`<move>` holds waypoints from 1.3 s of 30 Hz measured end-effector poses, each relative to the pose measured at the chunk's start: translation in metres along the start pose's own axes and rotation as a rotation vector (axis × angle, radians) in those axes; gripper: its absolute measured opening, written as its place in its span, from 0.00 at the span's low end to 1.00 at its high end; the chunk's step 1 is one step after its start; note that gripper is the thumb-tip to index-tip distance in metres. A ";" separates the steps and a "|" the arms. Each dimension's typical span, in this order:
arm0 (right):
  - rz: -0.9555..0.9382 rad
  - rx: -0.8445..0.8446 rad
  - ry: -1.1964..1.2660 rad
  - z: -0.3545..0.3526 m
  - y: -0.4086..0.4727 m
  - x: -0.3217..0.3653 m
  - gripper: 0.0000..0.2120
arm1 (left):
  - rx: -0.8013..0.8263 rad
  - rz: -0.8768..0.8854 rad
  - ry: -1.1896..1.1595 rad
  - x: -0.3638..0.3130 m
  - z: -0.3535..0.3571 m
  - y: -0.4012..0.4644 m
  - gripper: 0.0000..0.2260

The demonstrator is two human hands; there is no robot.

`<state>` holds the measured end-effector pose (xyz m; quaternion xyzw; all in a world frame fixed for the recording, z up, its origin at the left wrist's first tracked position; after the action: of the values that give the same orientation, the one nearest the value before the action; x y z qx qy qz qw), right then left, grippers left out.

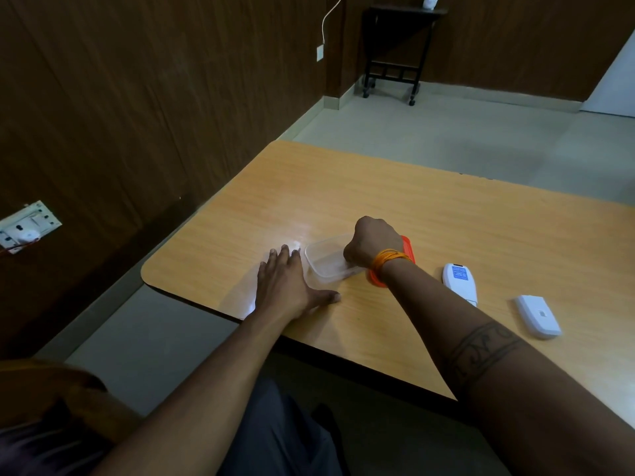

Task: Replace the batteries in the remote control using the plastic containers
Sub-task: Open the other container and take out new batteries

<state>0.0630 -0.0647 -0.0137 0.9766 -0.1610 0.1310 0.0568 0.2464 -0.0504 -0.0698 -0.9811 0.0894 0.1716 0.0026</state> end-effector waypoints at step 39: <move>0.233 -0.492 0.669 -0.052 -0.168 -0.245 0.10 | 0.082 0.432 -0.230 -0.207 0.047 -0.107 0.35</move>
<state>-0.1182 0.1751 -0.0424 0.8130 -0.2691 0.4039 0.3218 0.0583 0.0925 -0.0474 -0.9124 0.3029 0.2748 0.0158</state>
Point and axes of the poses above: each hand's wrist, its own y-axis towards the middle knuckle, its own z-axis out of the palm, x = y × z, the point moved 7 cm from there along y, towards the middle knuckle, and after that the axes turned 9 degrees about -x, right-handed, at the moved point
